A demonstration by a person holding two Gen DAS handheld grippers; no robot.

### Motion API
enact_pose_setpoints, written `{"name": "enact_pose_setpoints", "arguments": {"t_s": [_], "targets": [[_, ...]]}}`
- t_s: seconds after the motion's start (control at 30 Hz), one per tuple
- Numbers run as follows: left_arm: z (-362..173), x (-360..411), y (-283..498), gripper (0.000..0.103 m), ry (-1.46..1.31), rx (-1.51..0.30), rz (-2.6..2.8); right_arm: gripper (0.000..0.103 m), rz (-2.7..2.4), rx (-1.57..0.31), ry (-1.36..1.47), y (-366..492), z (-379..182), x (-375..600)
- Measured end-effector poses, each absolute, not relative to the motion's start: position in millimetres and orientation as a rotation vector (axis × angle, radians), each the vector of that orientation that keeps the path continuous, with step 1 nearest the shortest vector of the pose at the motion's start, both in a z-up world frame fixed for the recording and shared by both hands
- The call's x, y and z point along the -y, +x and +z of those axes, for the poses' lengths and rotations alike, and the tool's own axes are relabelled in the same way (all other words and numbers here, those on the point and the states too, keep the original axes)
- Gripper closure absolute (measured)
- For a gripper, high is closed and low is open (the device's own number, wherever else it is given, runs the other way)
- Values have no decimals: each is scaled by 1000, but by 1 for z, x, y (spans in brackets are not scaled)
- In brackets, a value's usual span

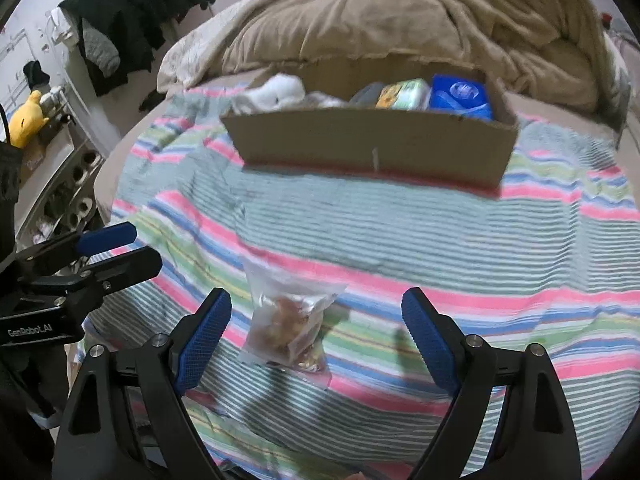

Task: Organize objects
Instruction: 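Grasp the small clear snack bag with the right tool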

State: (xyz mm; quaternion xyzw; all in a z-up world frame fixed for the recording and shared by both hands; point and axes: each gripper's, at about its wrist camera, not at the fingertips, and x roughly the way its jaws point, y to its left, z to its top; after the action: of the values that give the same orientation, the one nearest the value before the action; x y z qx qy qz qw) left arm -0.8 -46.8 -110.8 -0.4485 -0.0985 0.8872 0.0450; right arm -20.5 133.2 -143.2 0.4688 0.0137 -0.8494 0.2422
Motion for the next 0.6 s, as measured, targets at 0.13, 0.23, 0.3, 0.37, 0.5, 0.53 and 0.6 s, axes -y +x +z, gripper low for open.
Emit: {"name": "enact_pose_setpoints", "arguments": {"t_s": [0.13, 0.23, 0.3, 0.37, 0.5, 0.53, 0.6], "targets": [[-117, 52, -2, 28, -1385, 319, 2703, 14, -2278, -67, 1323, -22, -159, -120], [-121, 56, -3, 28, -1396, 333, 2702, 15, -2257, -87, 1351, -24, -169, -113], [-123, 58, -4, 28, -1401, 341, 2700, 36, -2249, -94, 1364, -26, -175, -111], [-125, 59, -5, 28, -1406, 346, 2697, 49, -2224, -93, 1374, -27, -180, -110], [-125, 58, -9, 28, -1404, 344, 2697, 57, -2207, -106, 1357, -27, -177, -108], [-125, 58, -10, 28, -1402, 342, 2698, 57, -2210, -108, 1352, -27, -175, -108], [-123, 57, -12, 28, -1396, 339, 2699, 57, -2217, -96, 1336, -29, -168, -111]]}}
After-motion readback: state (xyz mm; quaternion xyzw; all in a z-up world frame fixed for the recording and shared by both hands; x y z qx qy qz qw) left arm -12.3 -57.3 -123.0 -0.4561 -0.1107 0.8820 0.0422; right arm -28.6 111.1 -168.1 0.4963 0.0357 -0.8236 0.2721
